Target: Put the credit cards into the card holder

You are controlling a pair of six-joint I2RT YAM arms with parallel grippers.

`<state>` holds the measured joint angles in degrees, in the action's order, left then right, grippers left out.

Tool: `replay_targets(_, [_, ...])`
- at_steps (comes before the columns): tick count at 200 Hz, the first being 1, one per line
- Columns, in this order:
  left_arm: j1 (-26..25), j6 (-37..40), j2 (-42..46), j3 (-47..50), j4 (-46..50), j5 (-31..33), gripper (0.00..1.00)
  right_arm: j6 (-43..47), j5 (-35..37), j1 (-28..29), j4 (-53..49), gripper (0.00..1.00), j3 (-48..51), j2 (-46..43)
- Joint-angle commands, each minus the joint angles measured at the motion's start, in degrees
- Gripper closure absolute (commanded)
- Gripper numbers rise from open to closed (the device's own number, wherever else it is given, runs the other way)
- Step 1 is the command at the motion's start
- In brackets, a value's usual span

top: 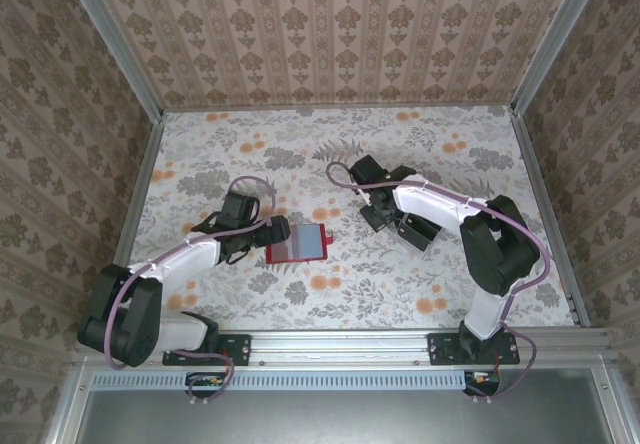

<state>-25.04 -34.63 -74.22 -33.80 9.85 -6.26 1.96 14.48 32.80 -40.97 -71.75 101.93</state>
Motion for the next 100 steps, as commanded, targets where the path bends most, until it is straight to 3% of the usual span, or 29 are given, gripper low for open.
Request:
replay_targets(1, [0.1, 1.7, -0.2, -2.5, 0.7, -0.4, 0.00, 2.4, -1.7, 0.3, -1.7, 1.00, -2.5, -3.7])
replay_targets(51, [0.2, 2.9, 0.7, -3.8, 2.9, 0.8, 0.00, -0.9, -5.5, 0.3, -4.5, 1.00, -4.8, -8.3])
replay_targets(100, [0.1, 5.2, 1.7, -4.4, 7.0, 3.1, 0.00, -13.8, -16.1, 3.3, 0.0, 1.00, -5.1, -13.2])
